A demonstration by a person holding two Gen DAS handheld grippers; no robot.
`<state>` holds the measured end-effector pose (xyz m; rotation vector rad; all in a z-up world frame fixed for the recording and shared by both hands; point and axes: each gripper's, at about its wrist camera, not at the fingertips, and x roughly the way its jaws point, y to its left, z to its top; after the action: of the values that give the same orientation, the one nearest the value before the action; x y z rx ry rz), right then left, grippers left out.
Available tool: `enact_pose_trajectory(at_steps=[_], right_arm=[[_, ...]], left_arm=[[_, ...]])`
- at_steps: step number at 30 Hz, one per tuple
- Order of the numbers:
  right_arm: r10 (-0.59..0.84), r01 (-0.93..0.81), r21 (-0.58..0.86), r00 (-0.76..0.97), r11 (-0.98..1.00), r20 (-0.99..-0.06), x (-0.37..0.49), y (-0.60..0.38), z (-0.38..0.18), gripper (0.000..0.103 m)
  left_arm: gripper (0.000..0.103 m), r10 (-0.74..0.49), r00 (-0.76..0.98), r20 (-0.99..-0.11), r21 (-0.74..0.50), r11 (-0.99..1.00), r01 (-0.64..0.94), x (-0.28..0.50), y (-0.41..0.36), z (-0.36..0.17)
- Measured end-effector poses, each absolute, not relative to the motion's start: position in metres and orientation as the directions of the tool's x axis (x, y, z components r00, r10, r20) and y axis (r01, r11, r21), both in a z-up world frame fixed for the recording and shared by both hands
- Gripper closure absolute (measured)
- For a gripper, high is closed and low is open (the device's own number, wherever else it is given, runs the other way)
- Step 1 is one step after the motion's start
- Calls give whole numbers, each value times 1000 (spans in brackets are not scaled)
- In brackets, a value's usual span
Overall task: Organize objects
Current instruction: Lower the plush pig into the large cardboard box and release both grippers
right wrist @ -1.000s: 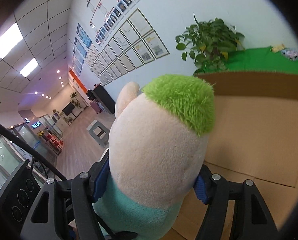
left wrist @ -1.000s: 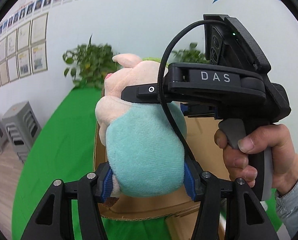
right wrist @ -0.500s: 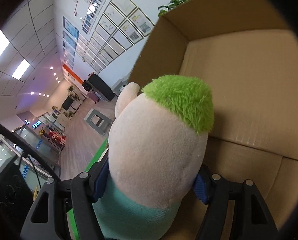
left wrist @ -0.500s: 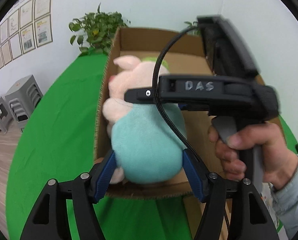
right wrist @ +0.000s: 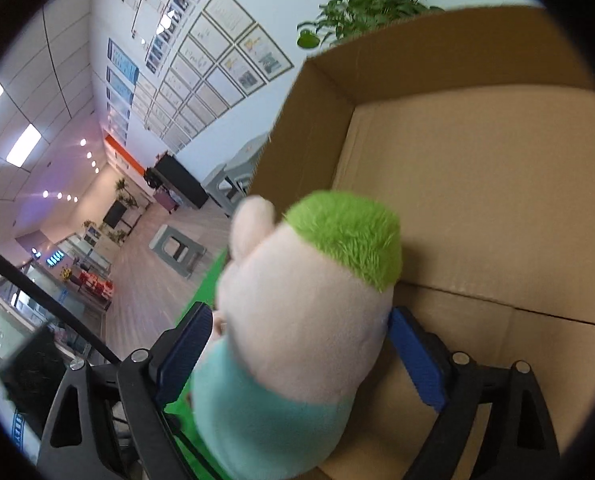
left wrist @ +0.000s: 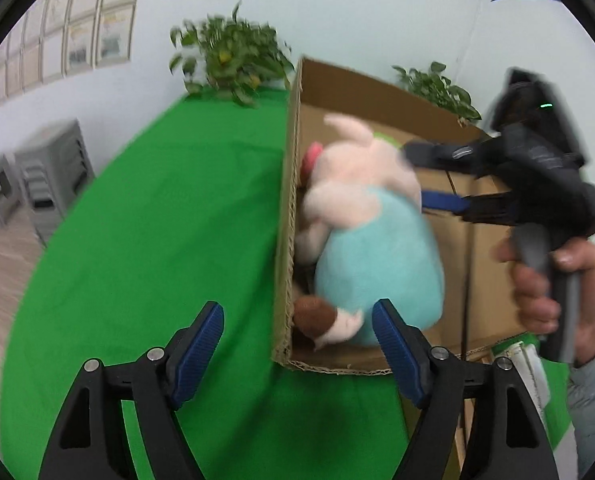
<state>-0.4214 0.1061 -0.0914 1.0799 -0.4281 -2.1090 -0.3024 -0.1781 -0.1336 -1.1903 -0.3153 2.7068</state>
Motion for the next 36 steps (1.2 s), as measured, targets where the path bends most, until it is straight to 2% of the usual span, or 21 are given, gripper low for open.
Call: enact_pose_trajectory(at_steps=[4, 8, 12, 19, 26, 29, 32, 36], right_arm=[[-702, 430, 562, -329, -706, -631, -396, 111, -99, 13], [-724, 389, 618, -256, -683, -640, -388, 99, -121, 13], [-688, 369, 585, -290, -722, -666, -386, 93, -130, 21], [-589, 302, 506, -398, -808, -703, -371, 68, -123, 24], [-617, 311, 533, -371, -787, -694, -370, 82, -119, 21], [-637, 341, 539, -434, -771, -637, -347, 126, -98, 19], [-544, 293, 466, -568, -835, -617, -313, 199, -80, 15], [-196, 93, 188, -721, -978, -665, -267, 291, -74, 15]], left_arm=[[39, 336, -655, -677, -349, -930, -117, -313, -181, -146], [40, 318, -651, -689, -301, -943, -142, -319, -173, -148], [41, 320, -647, -692, -293, -944, -153, -329, -175, -155], [39, 316, -638, -702, -268, -947, -175, -331, -164, -149], [39, 302, -642, -705, -255, -952, -168, -339, -164, -148], [39, 306, -637, -707, -264, -951, -164, -345, -167, -152], [39, 303, -645, -702, -258, -952, -166, -333, -162, -152], [39, 297, -654, -695, -242, -954, -177, -323, -157, -152]])
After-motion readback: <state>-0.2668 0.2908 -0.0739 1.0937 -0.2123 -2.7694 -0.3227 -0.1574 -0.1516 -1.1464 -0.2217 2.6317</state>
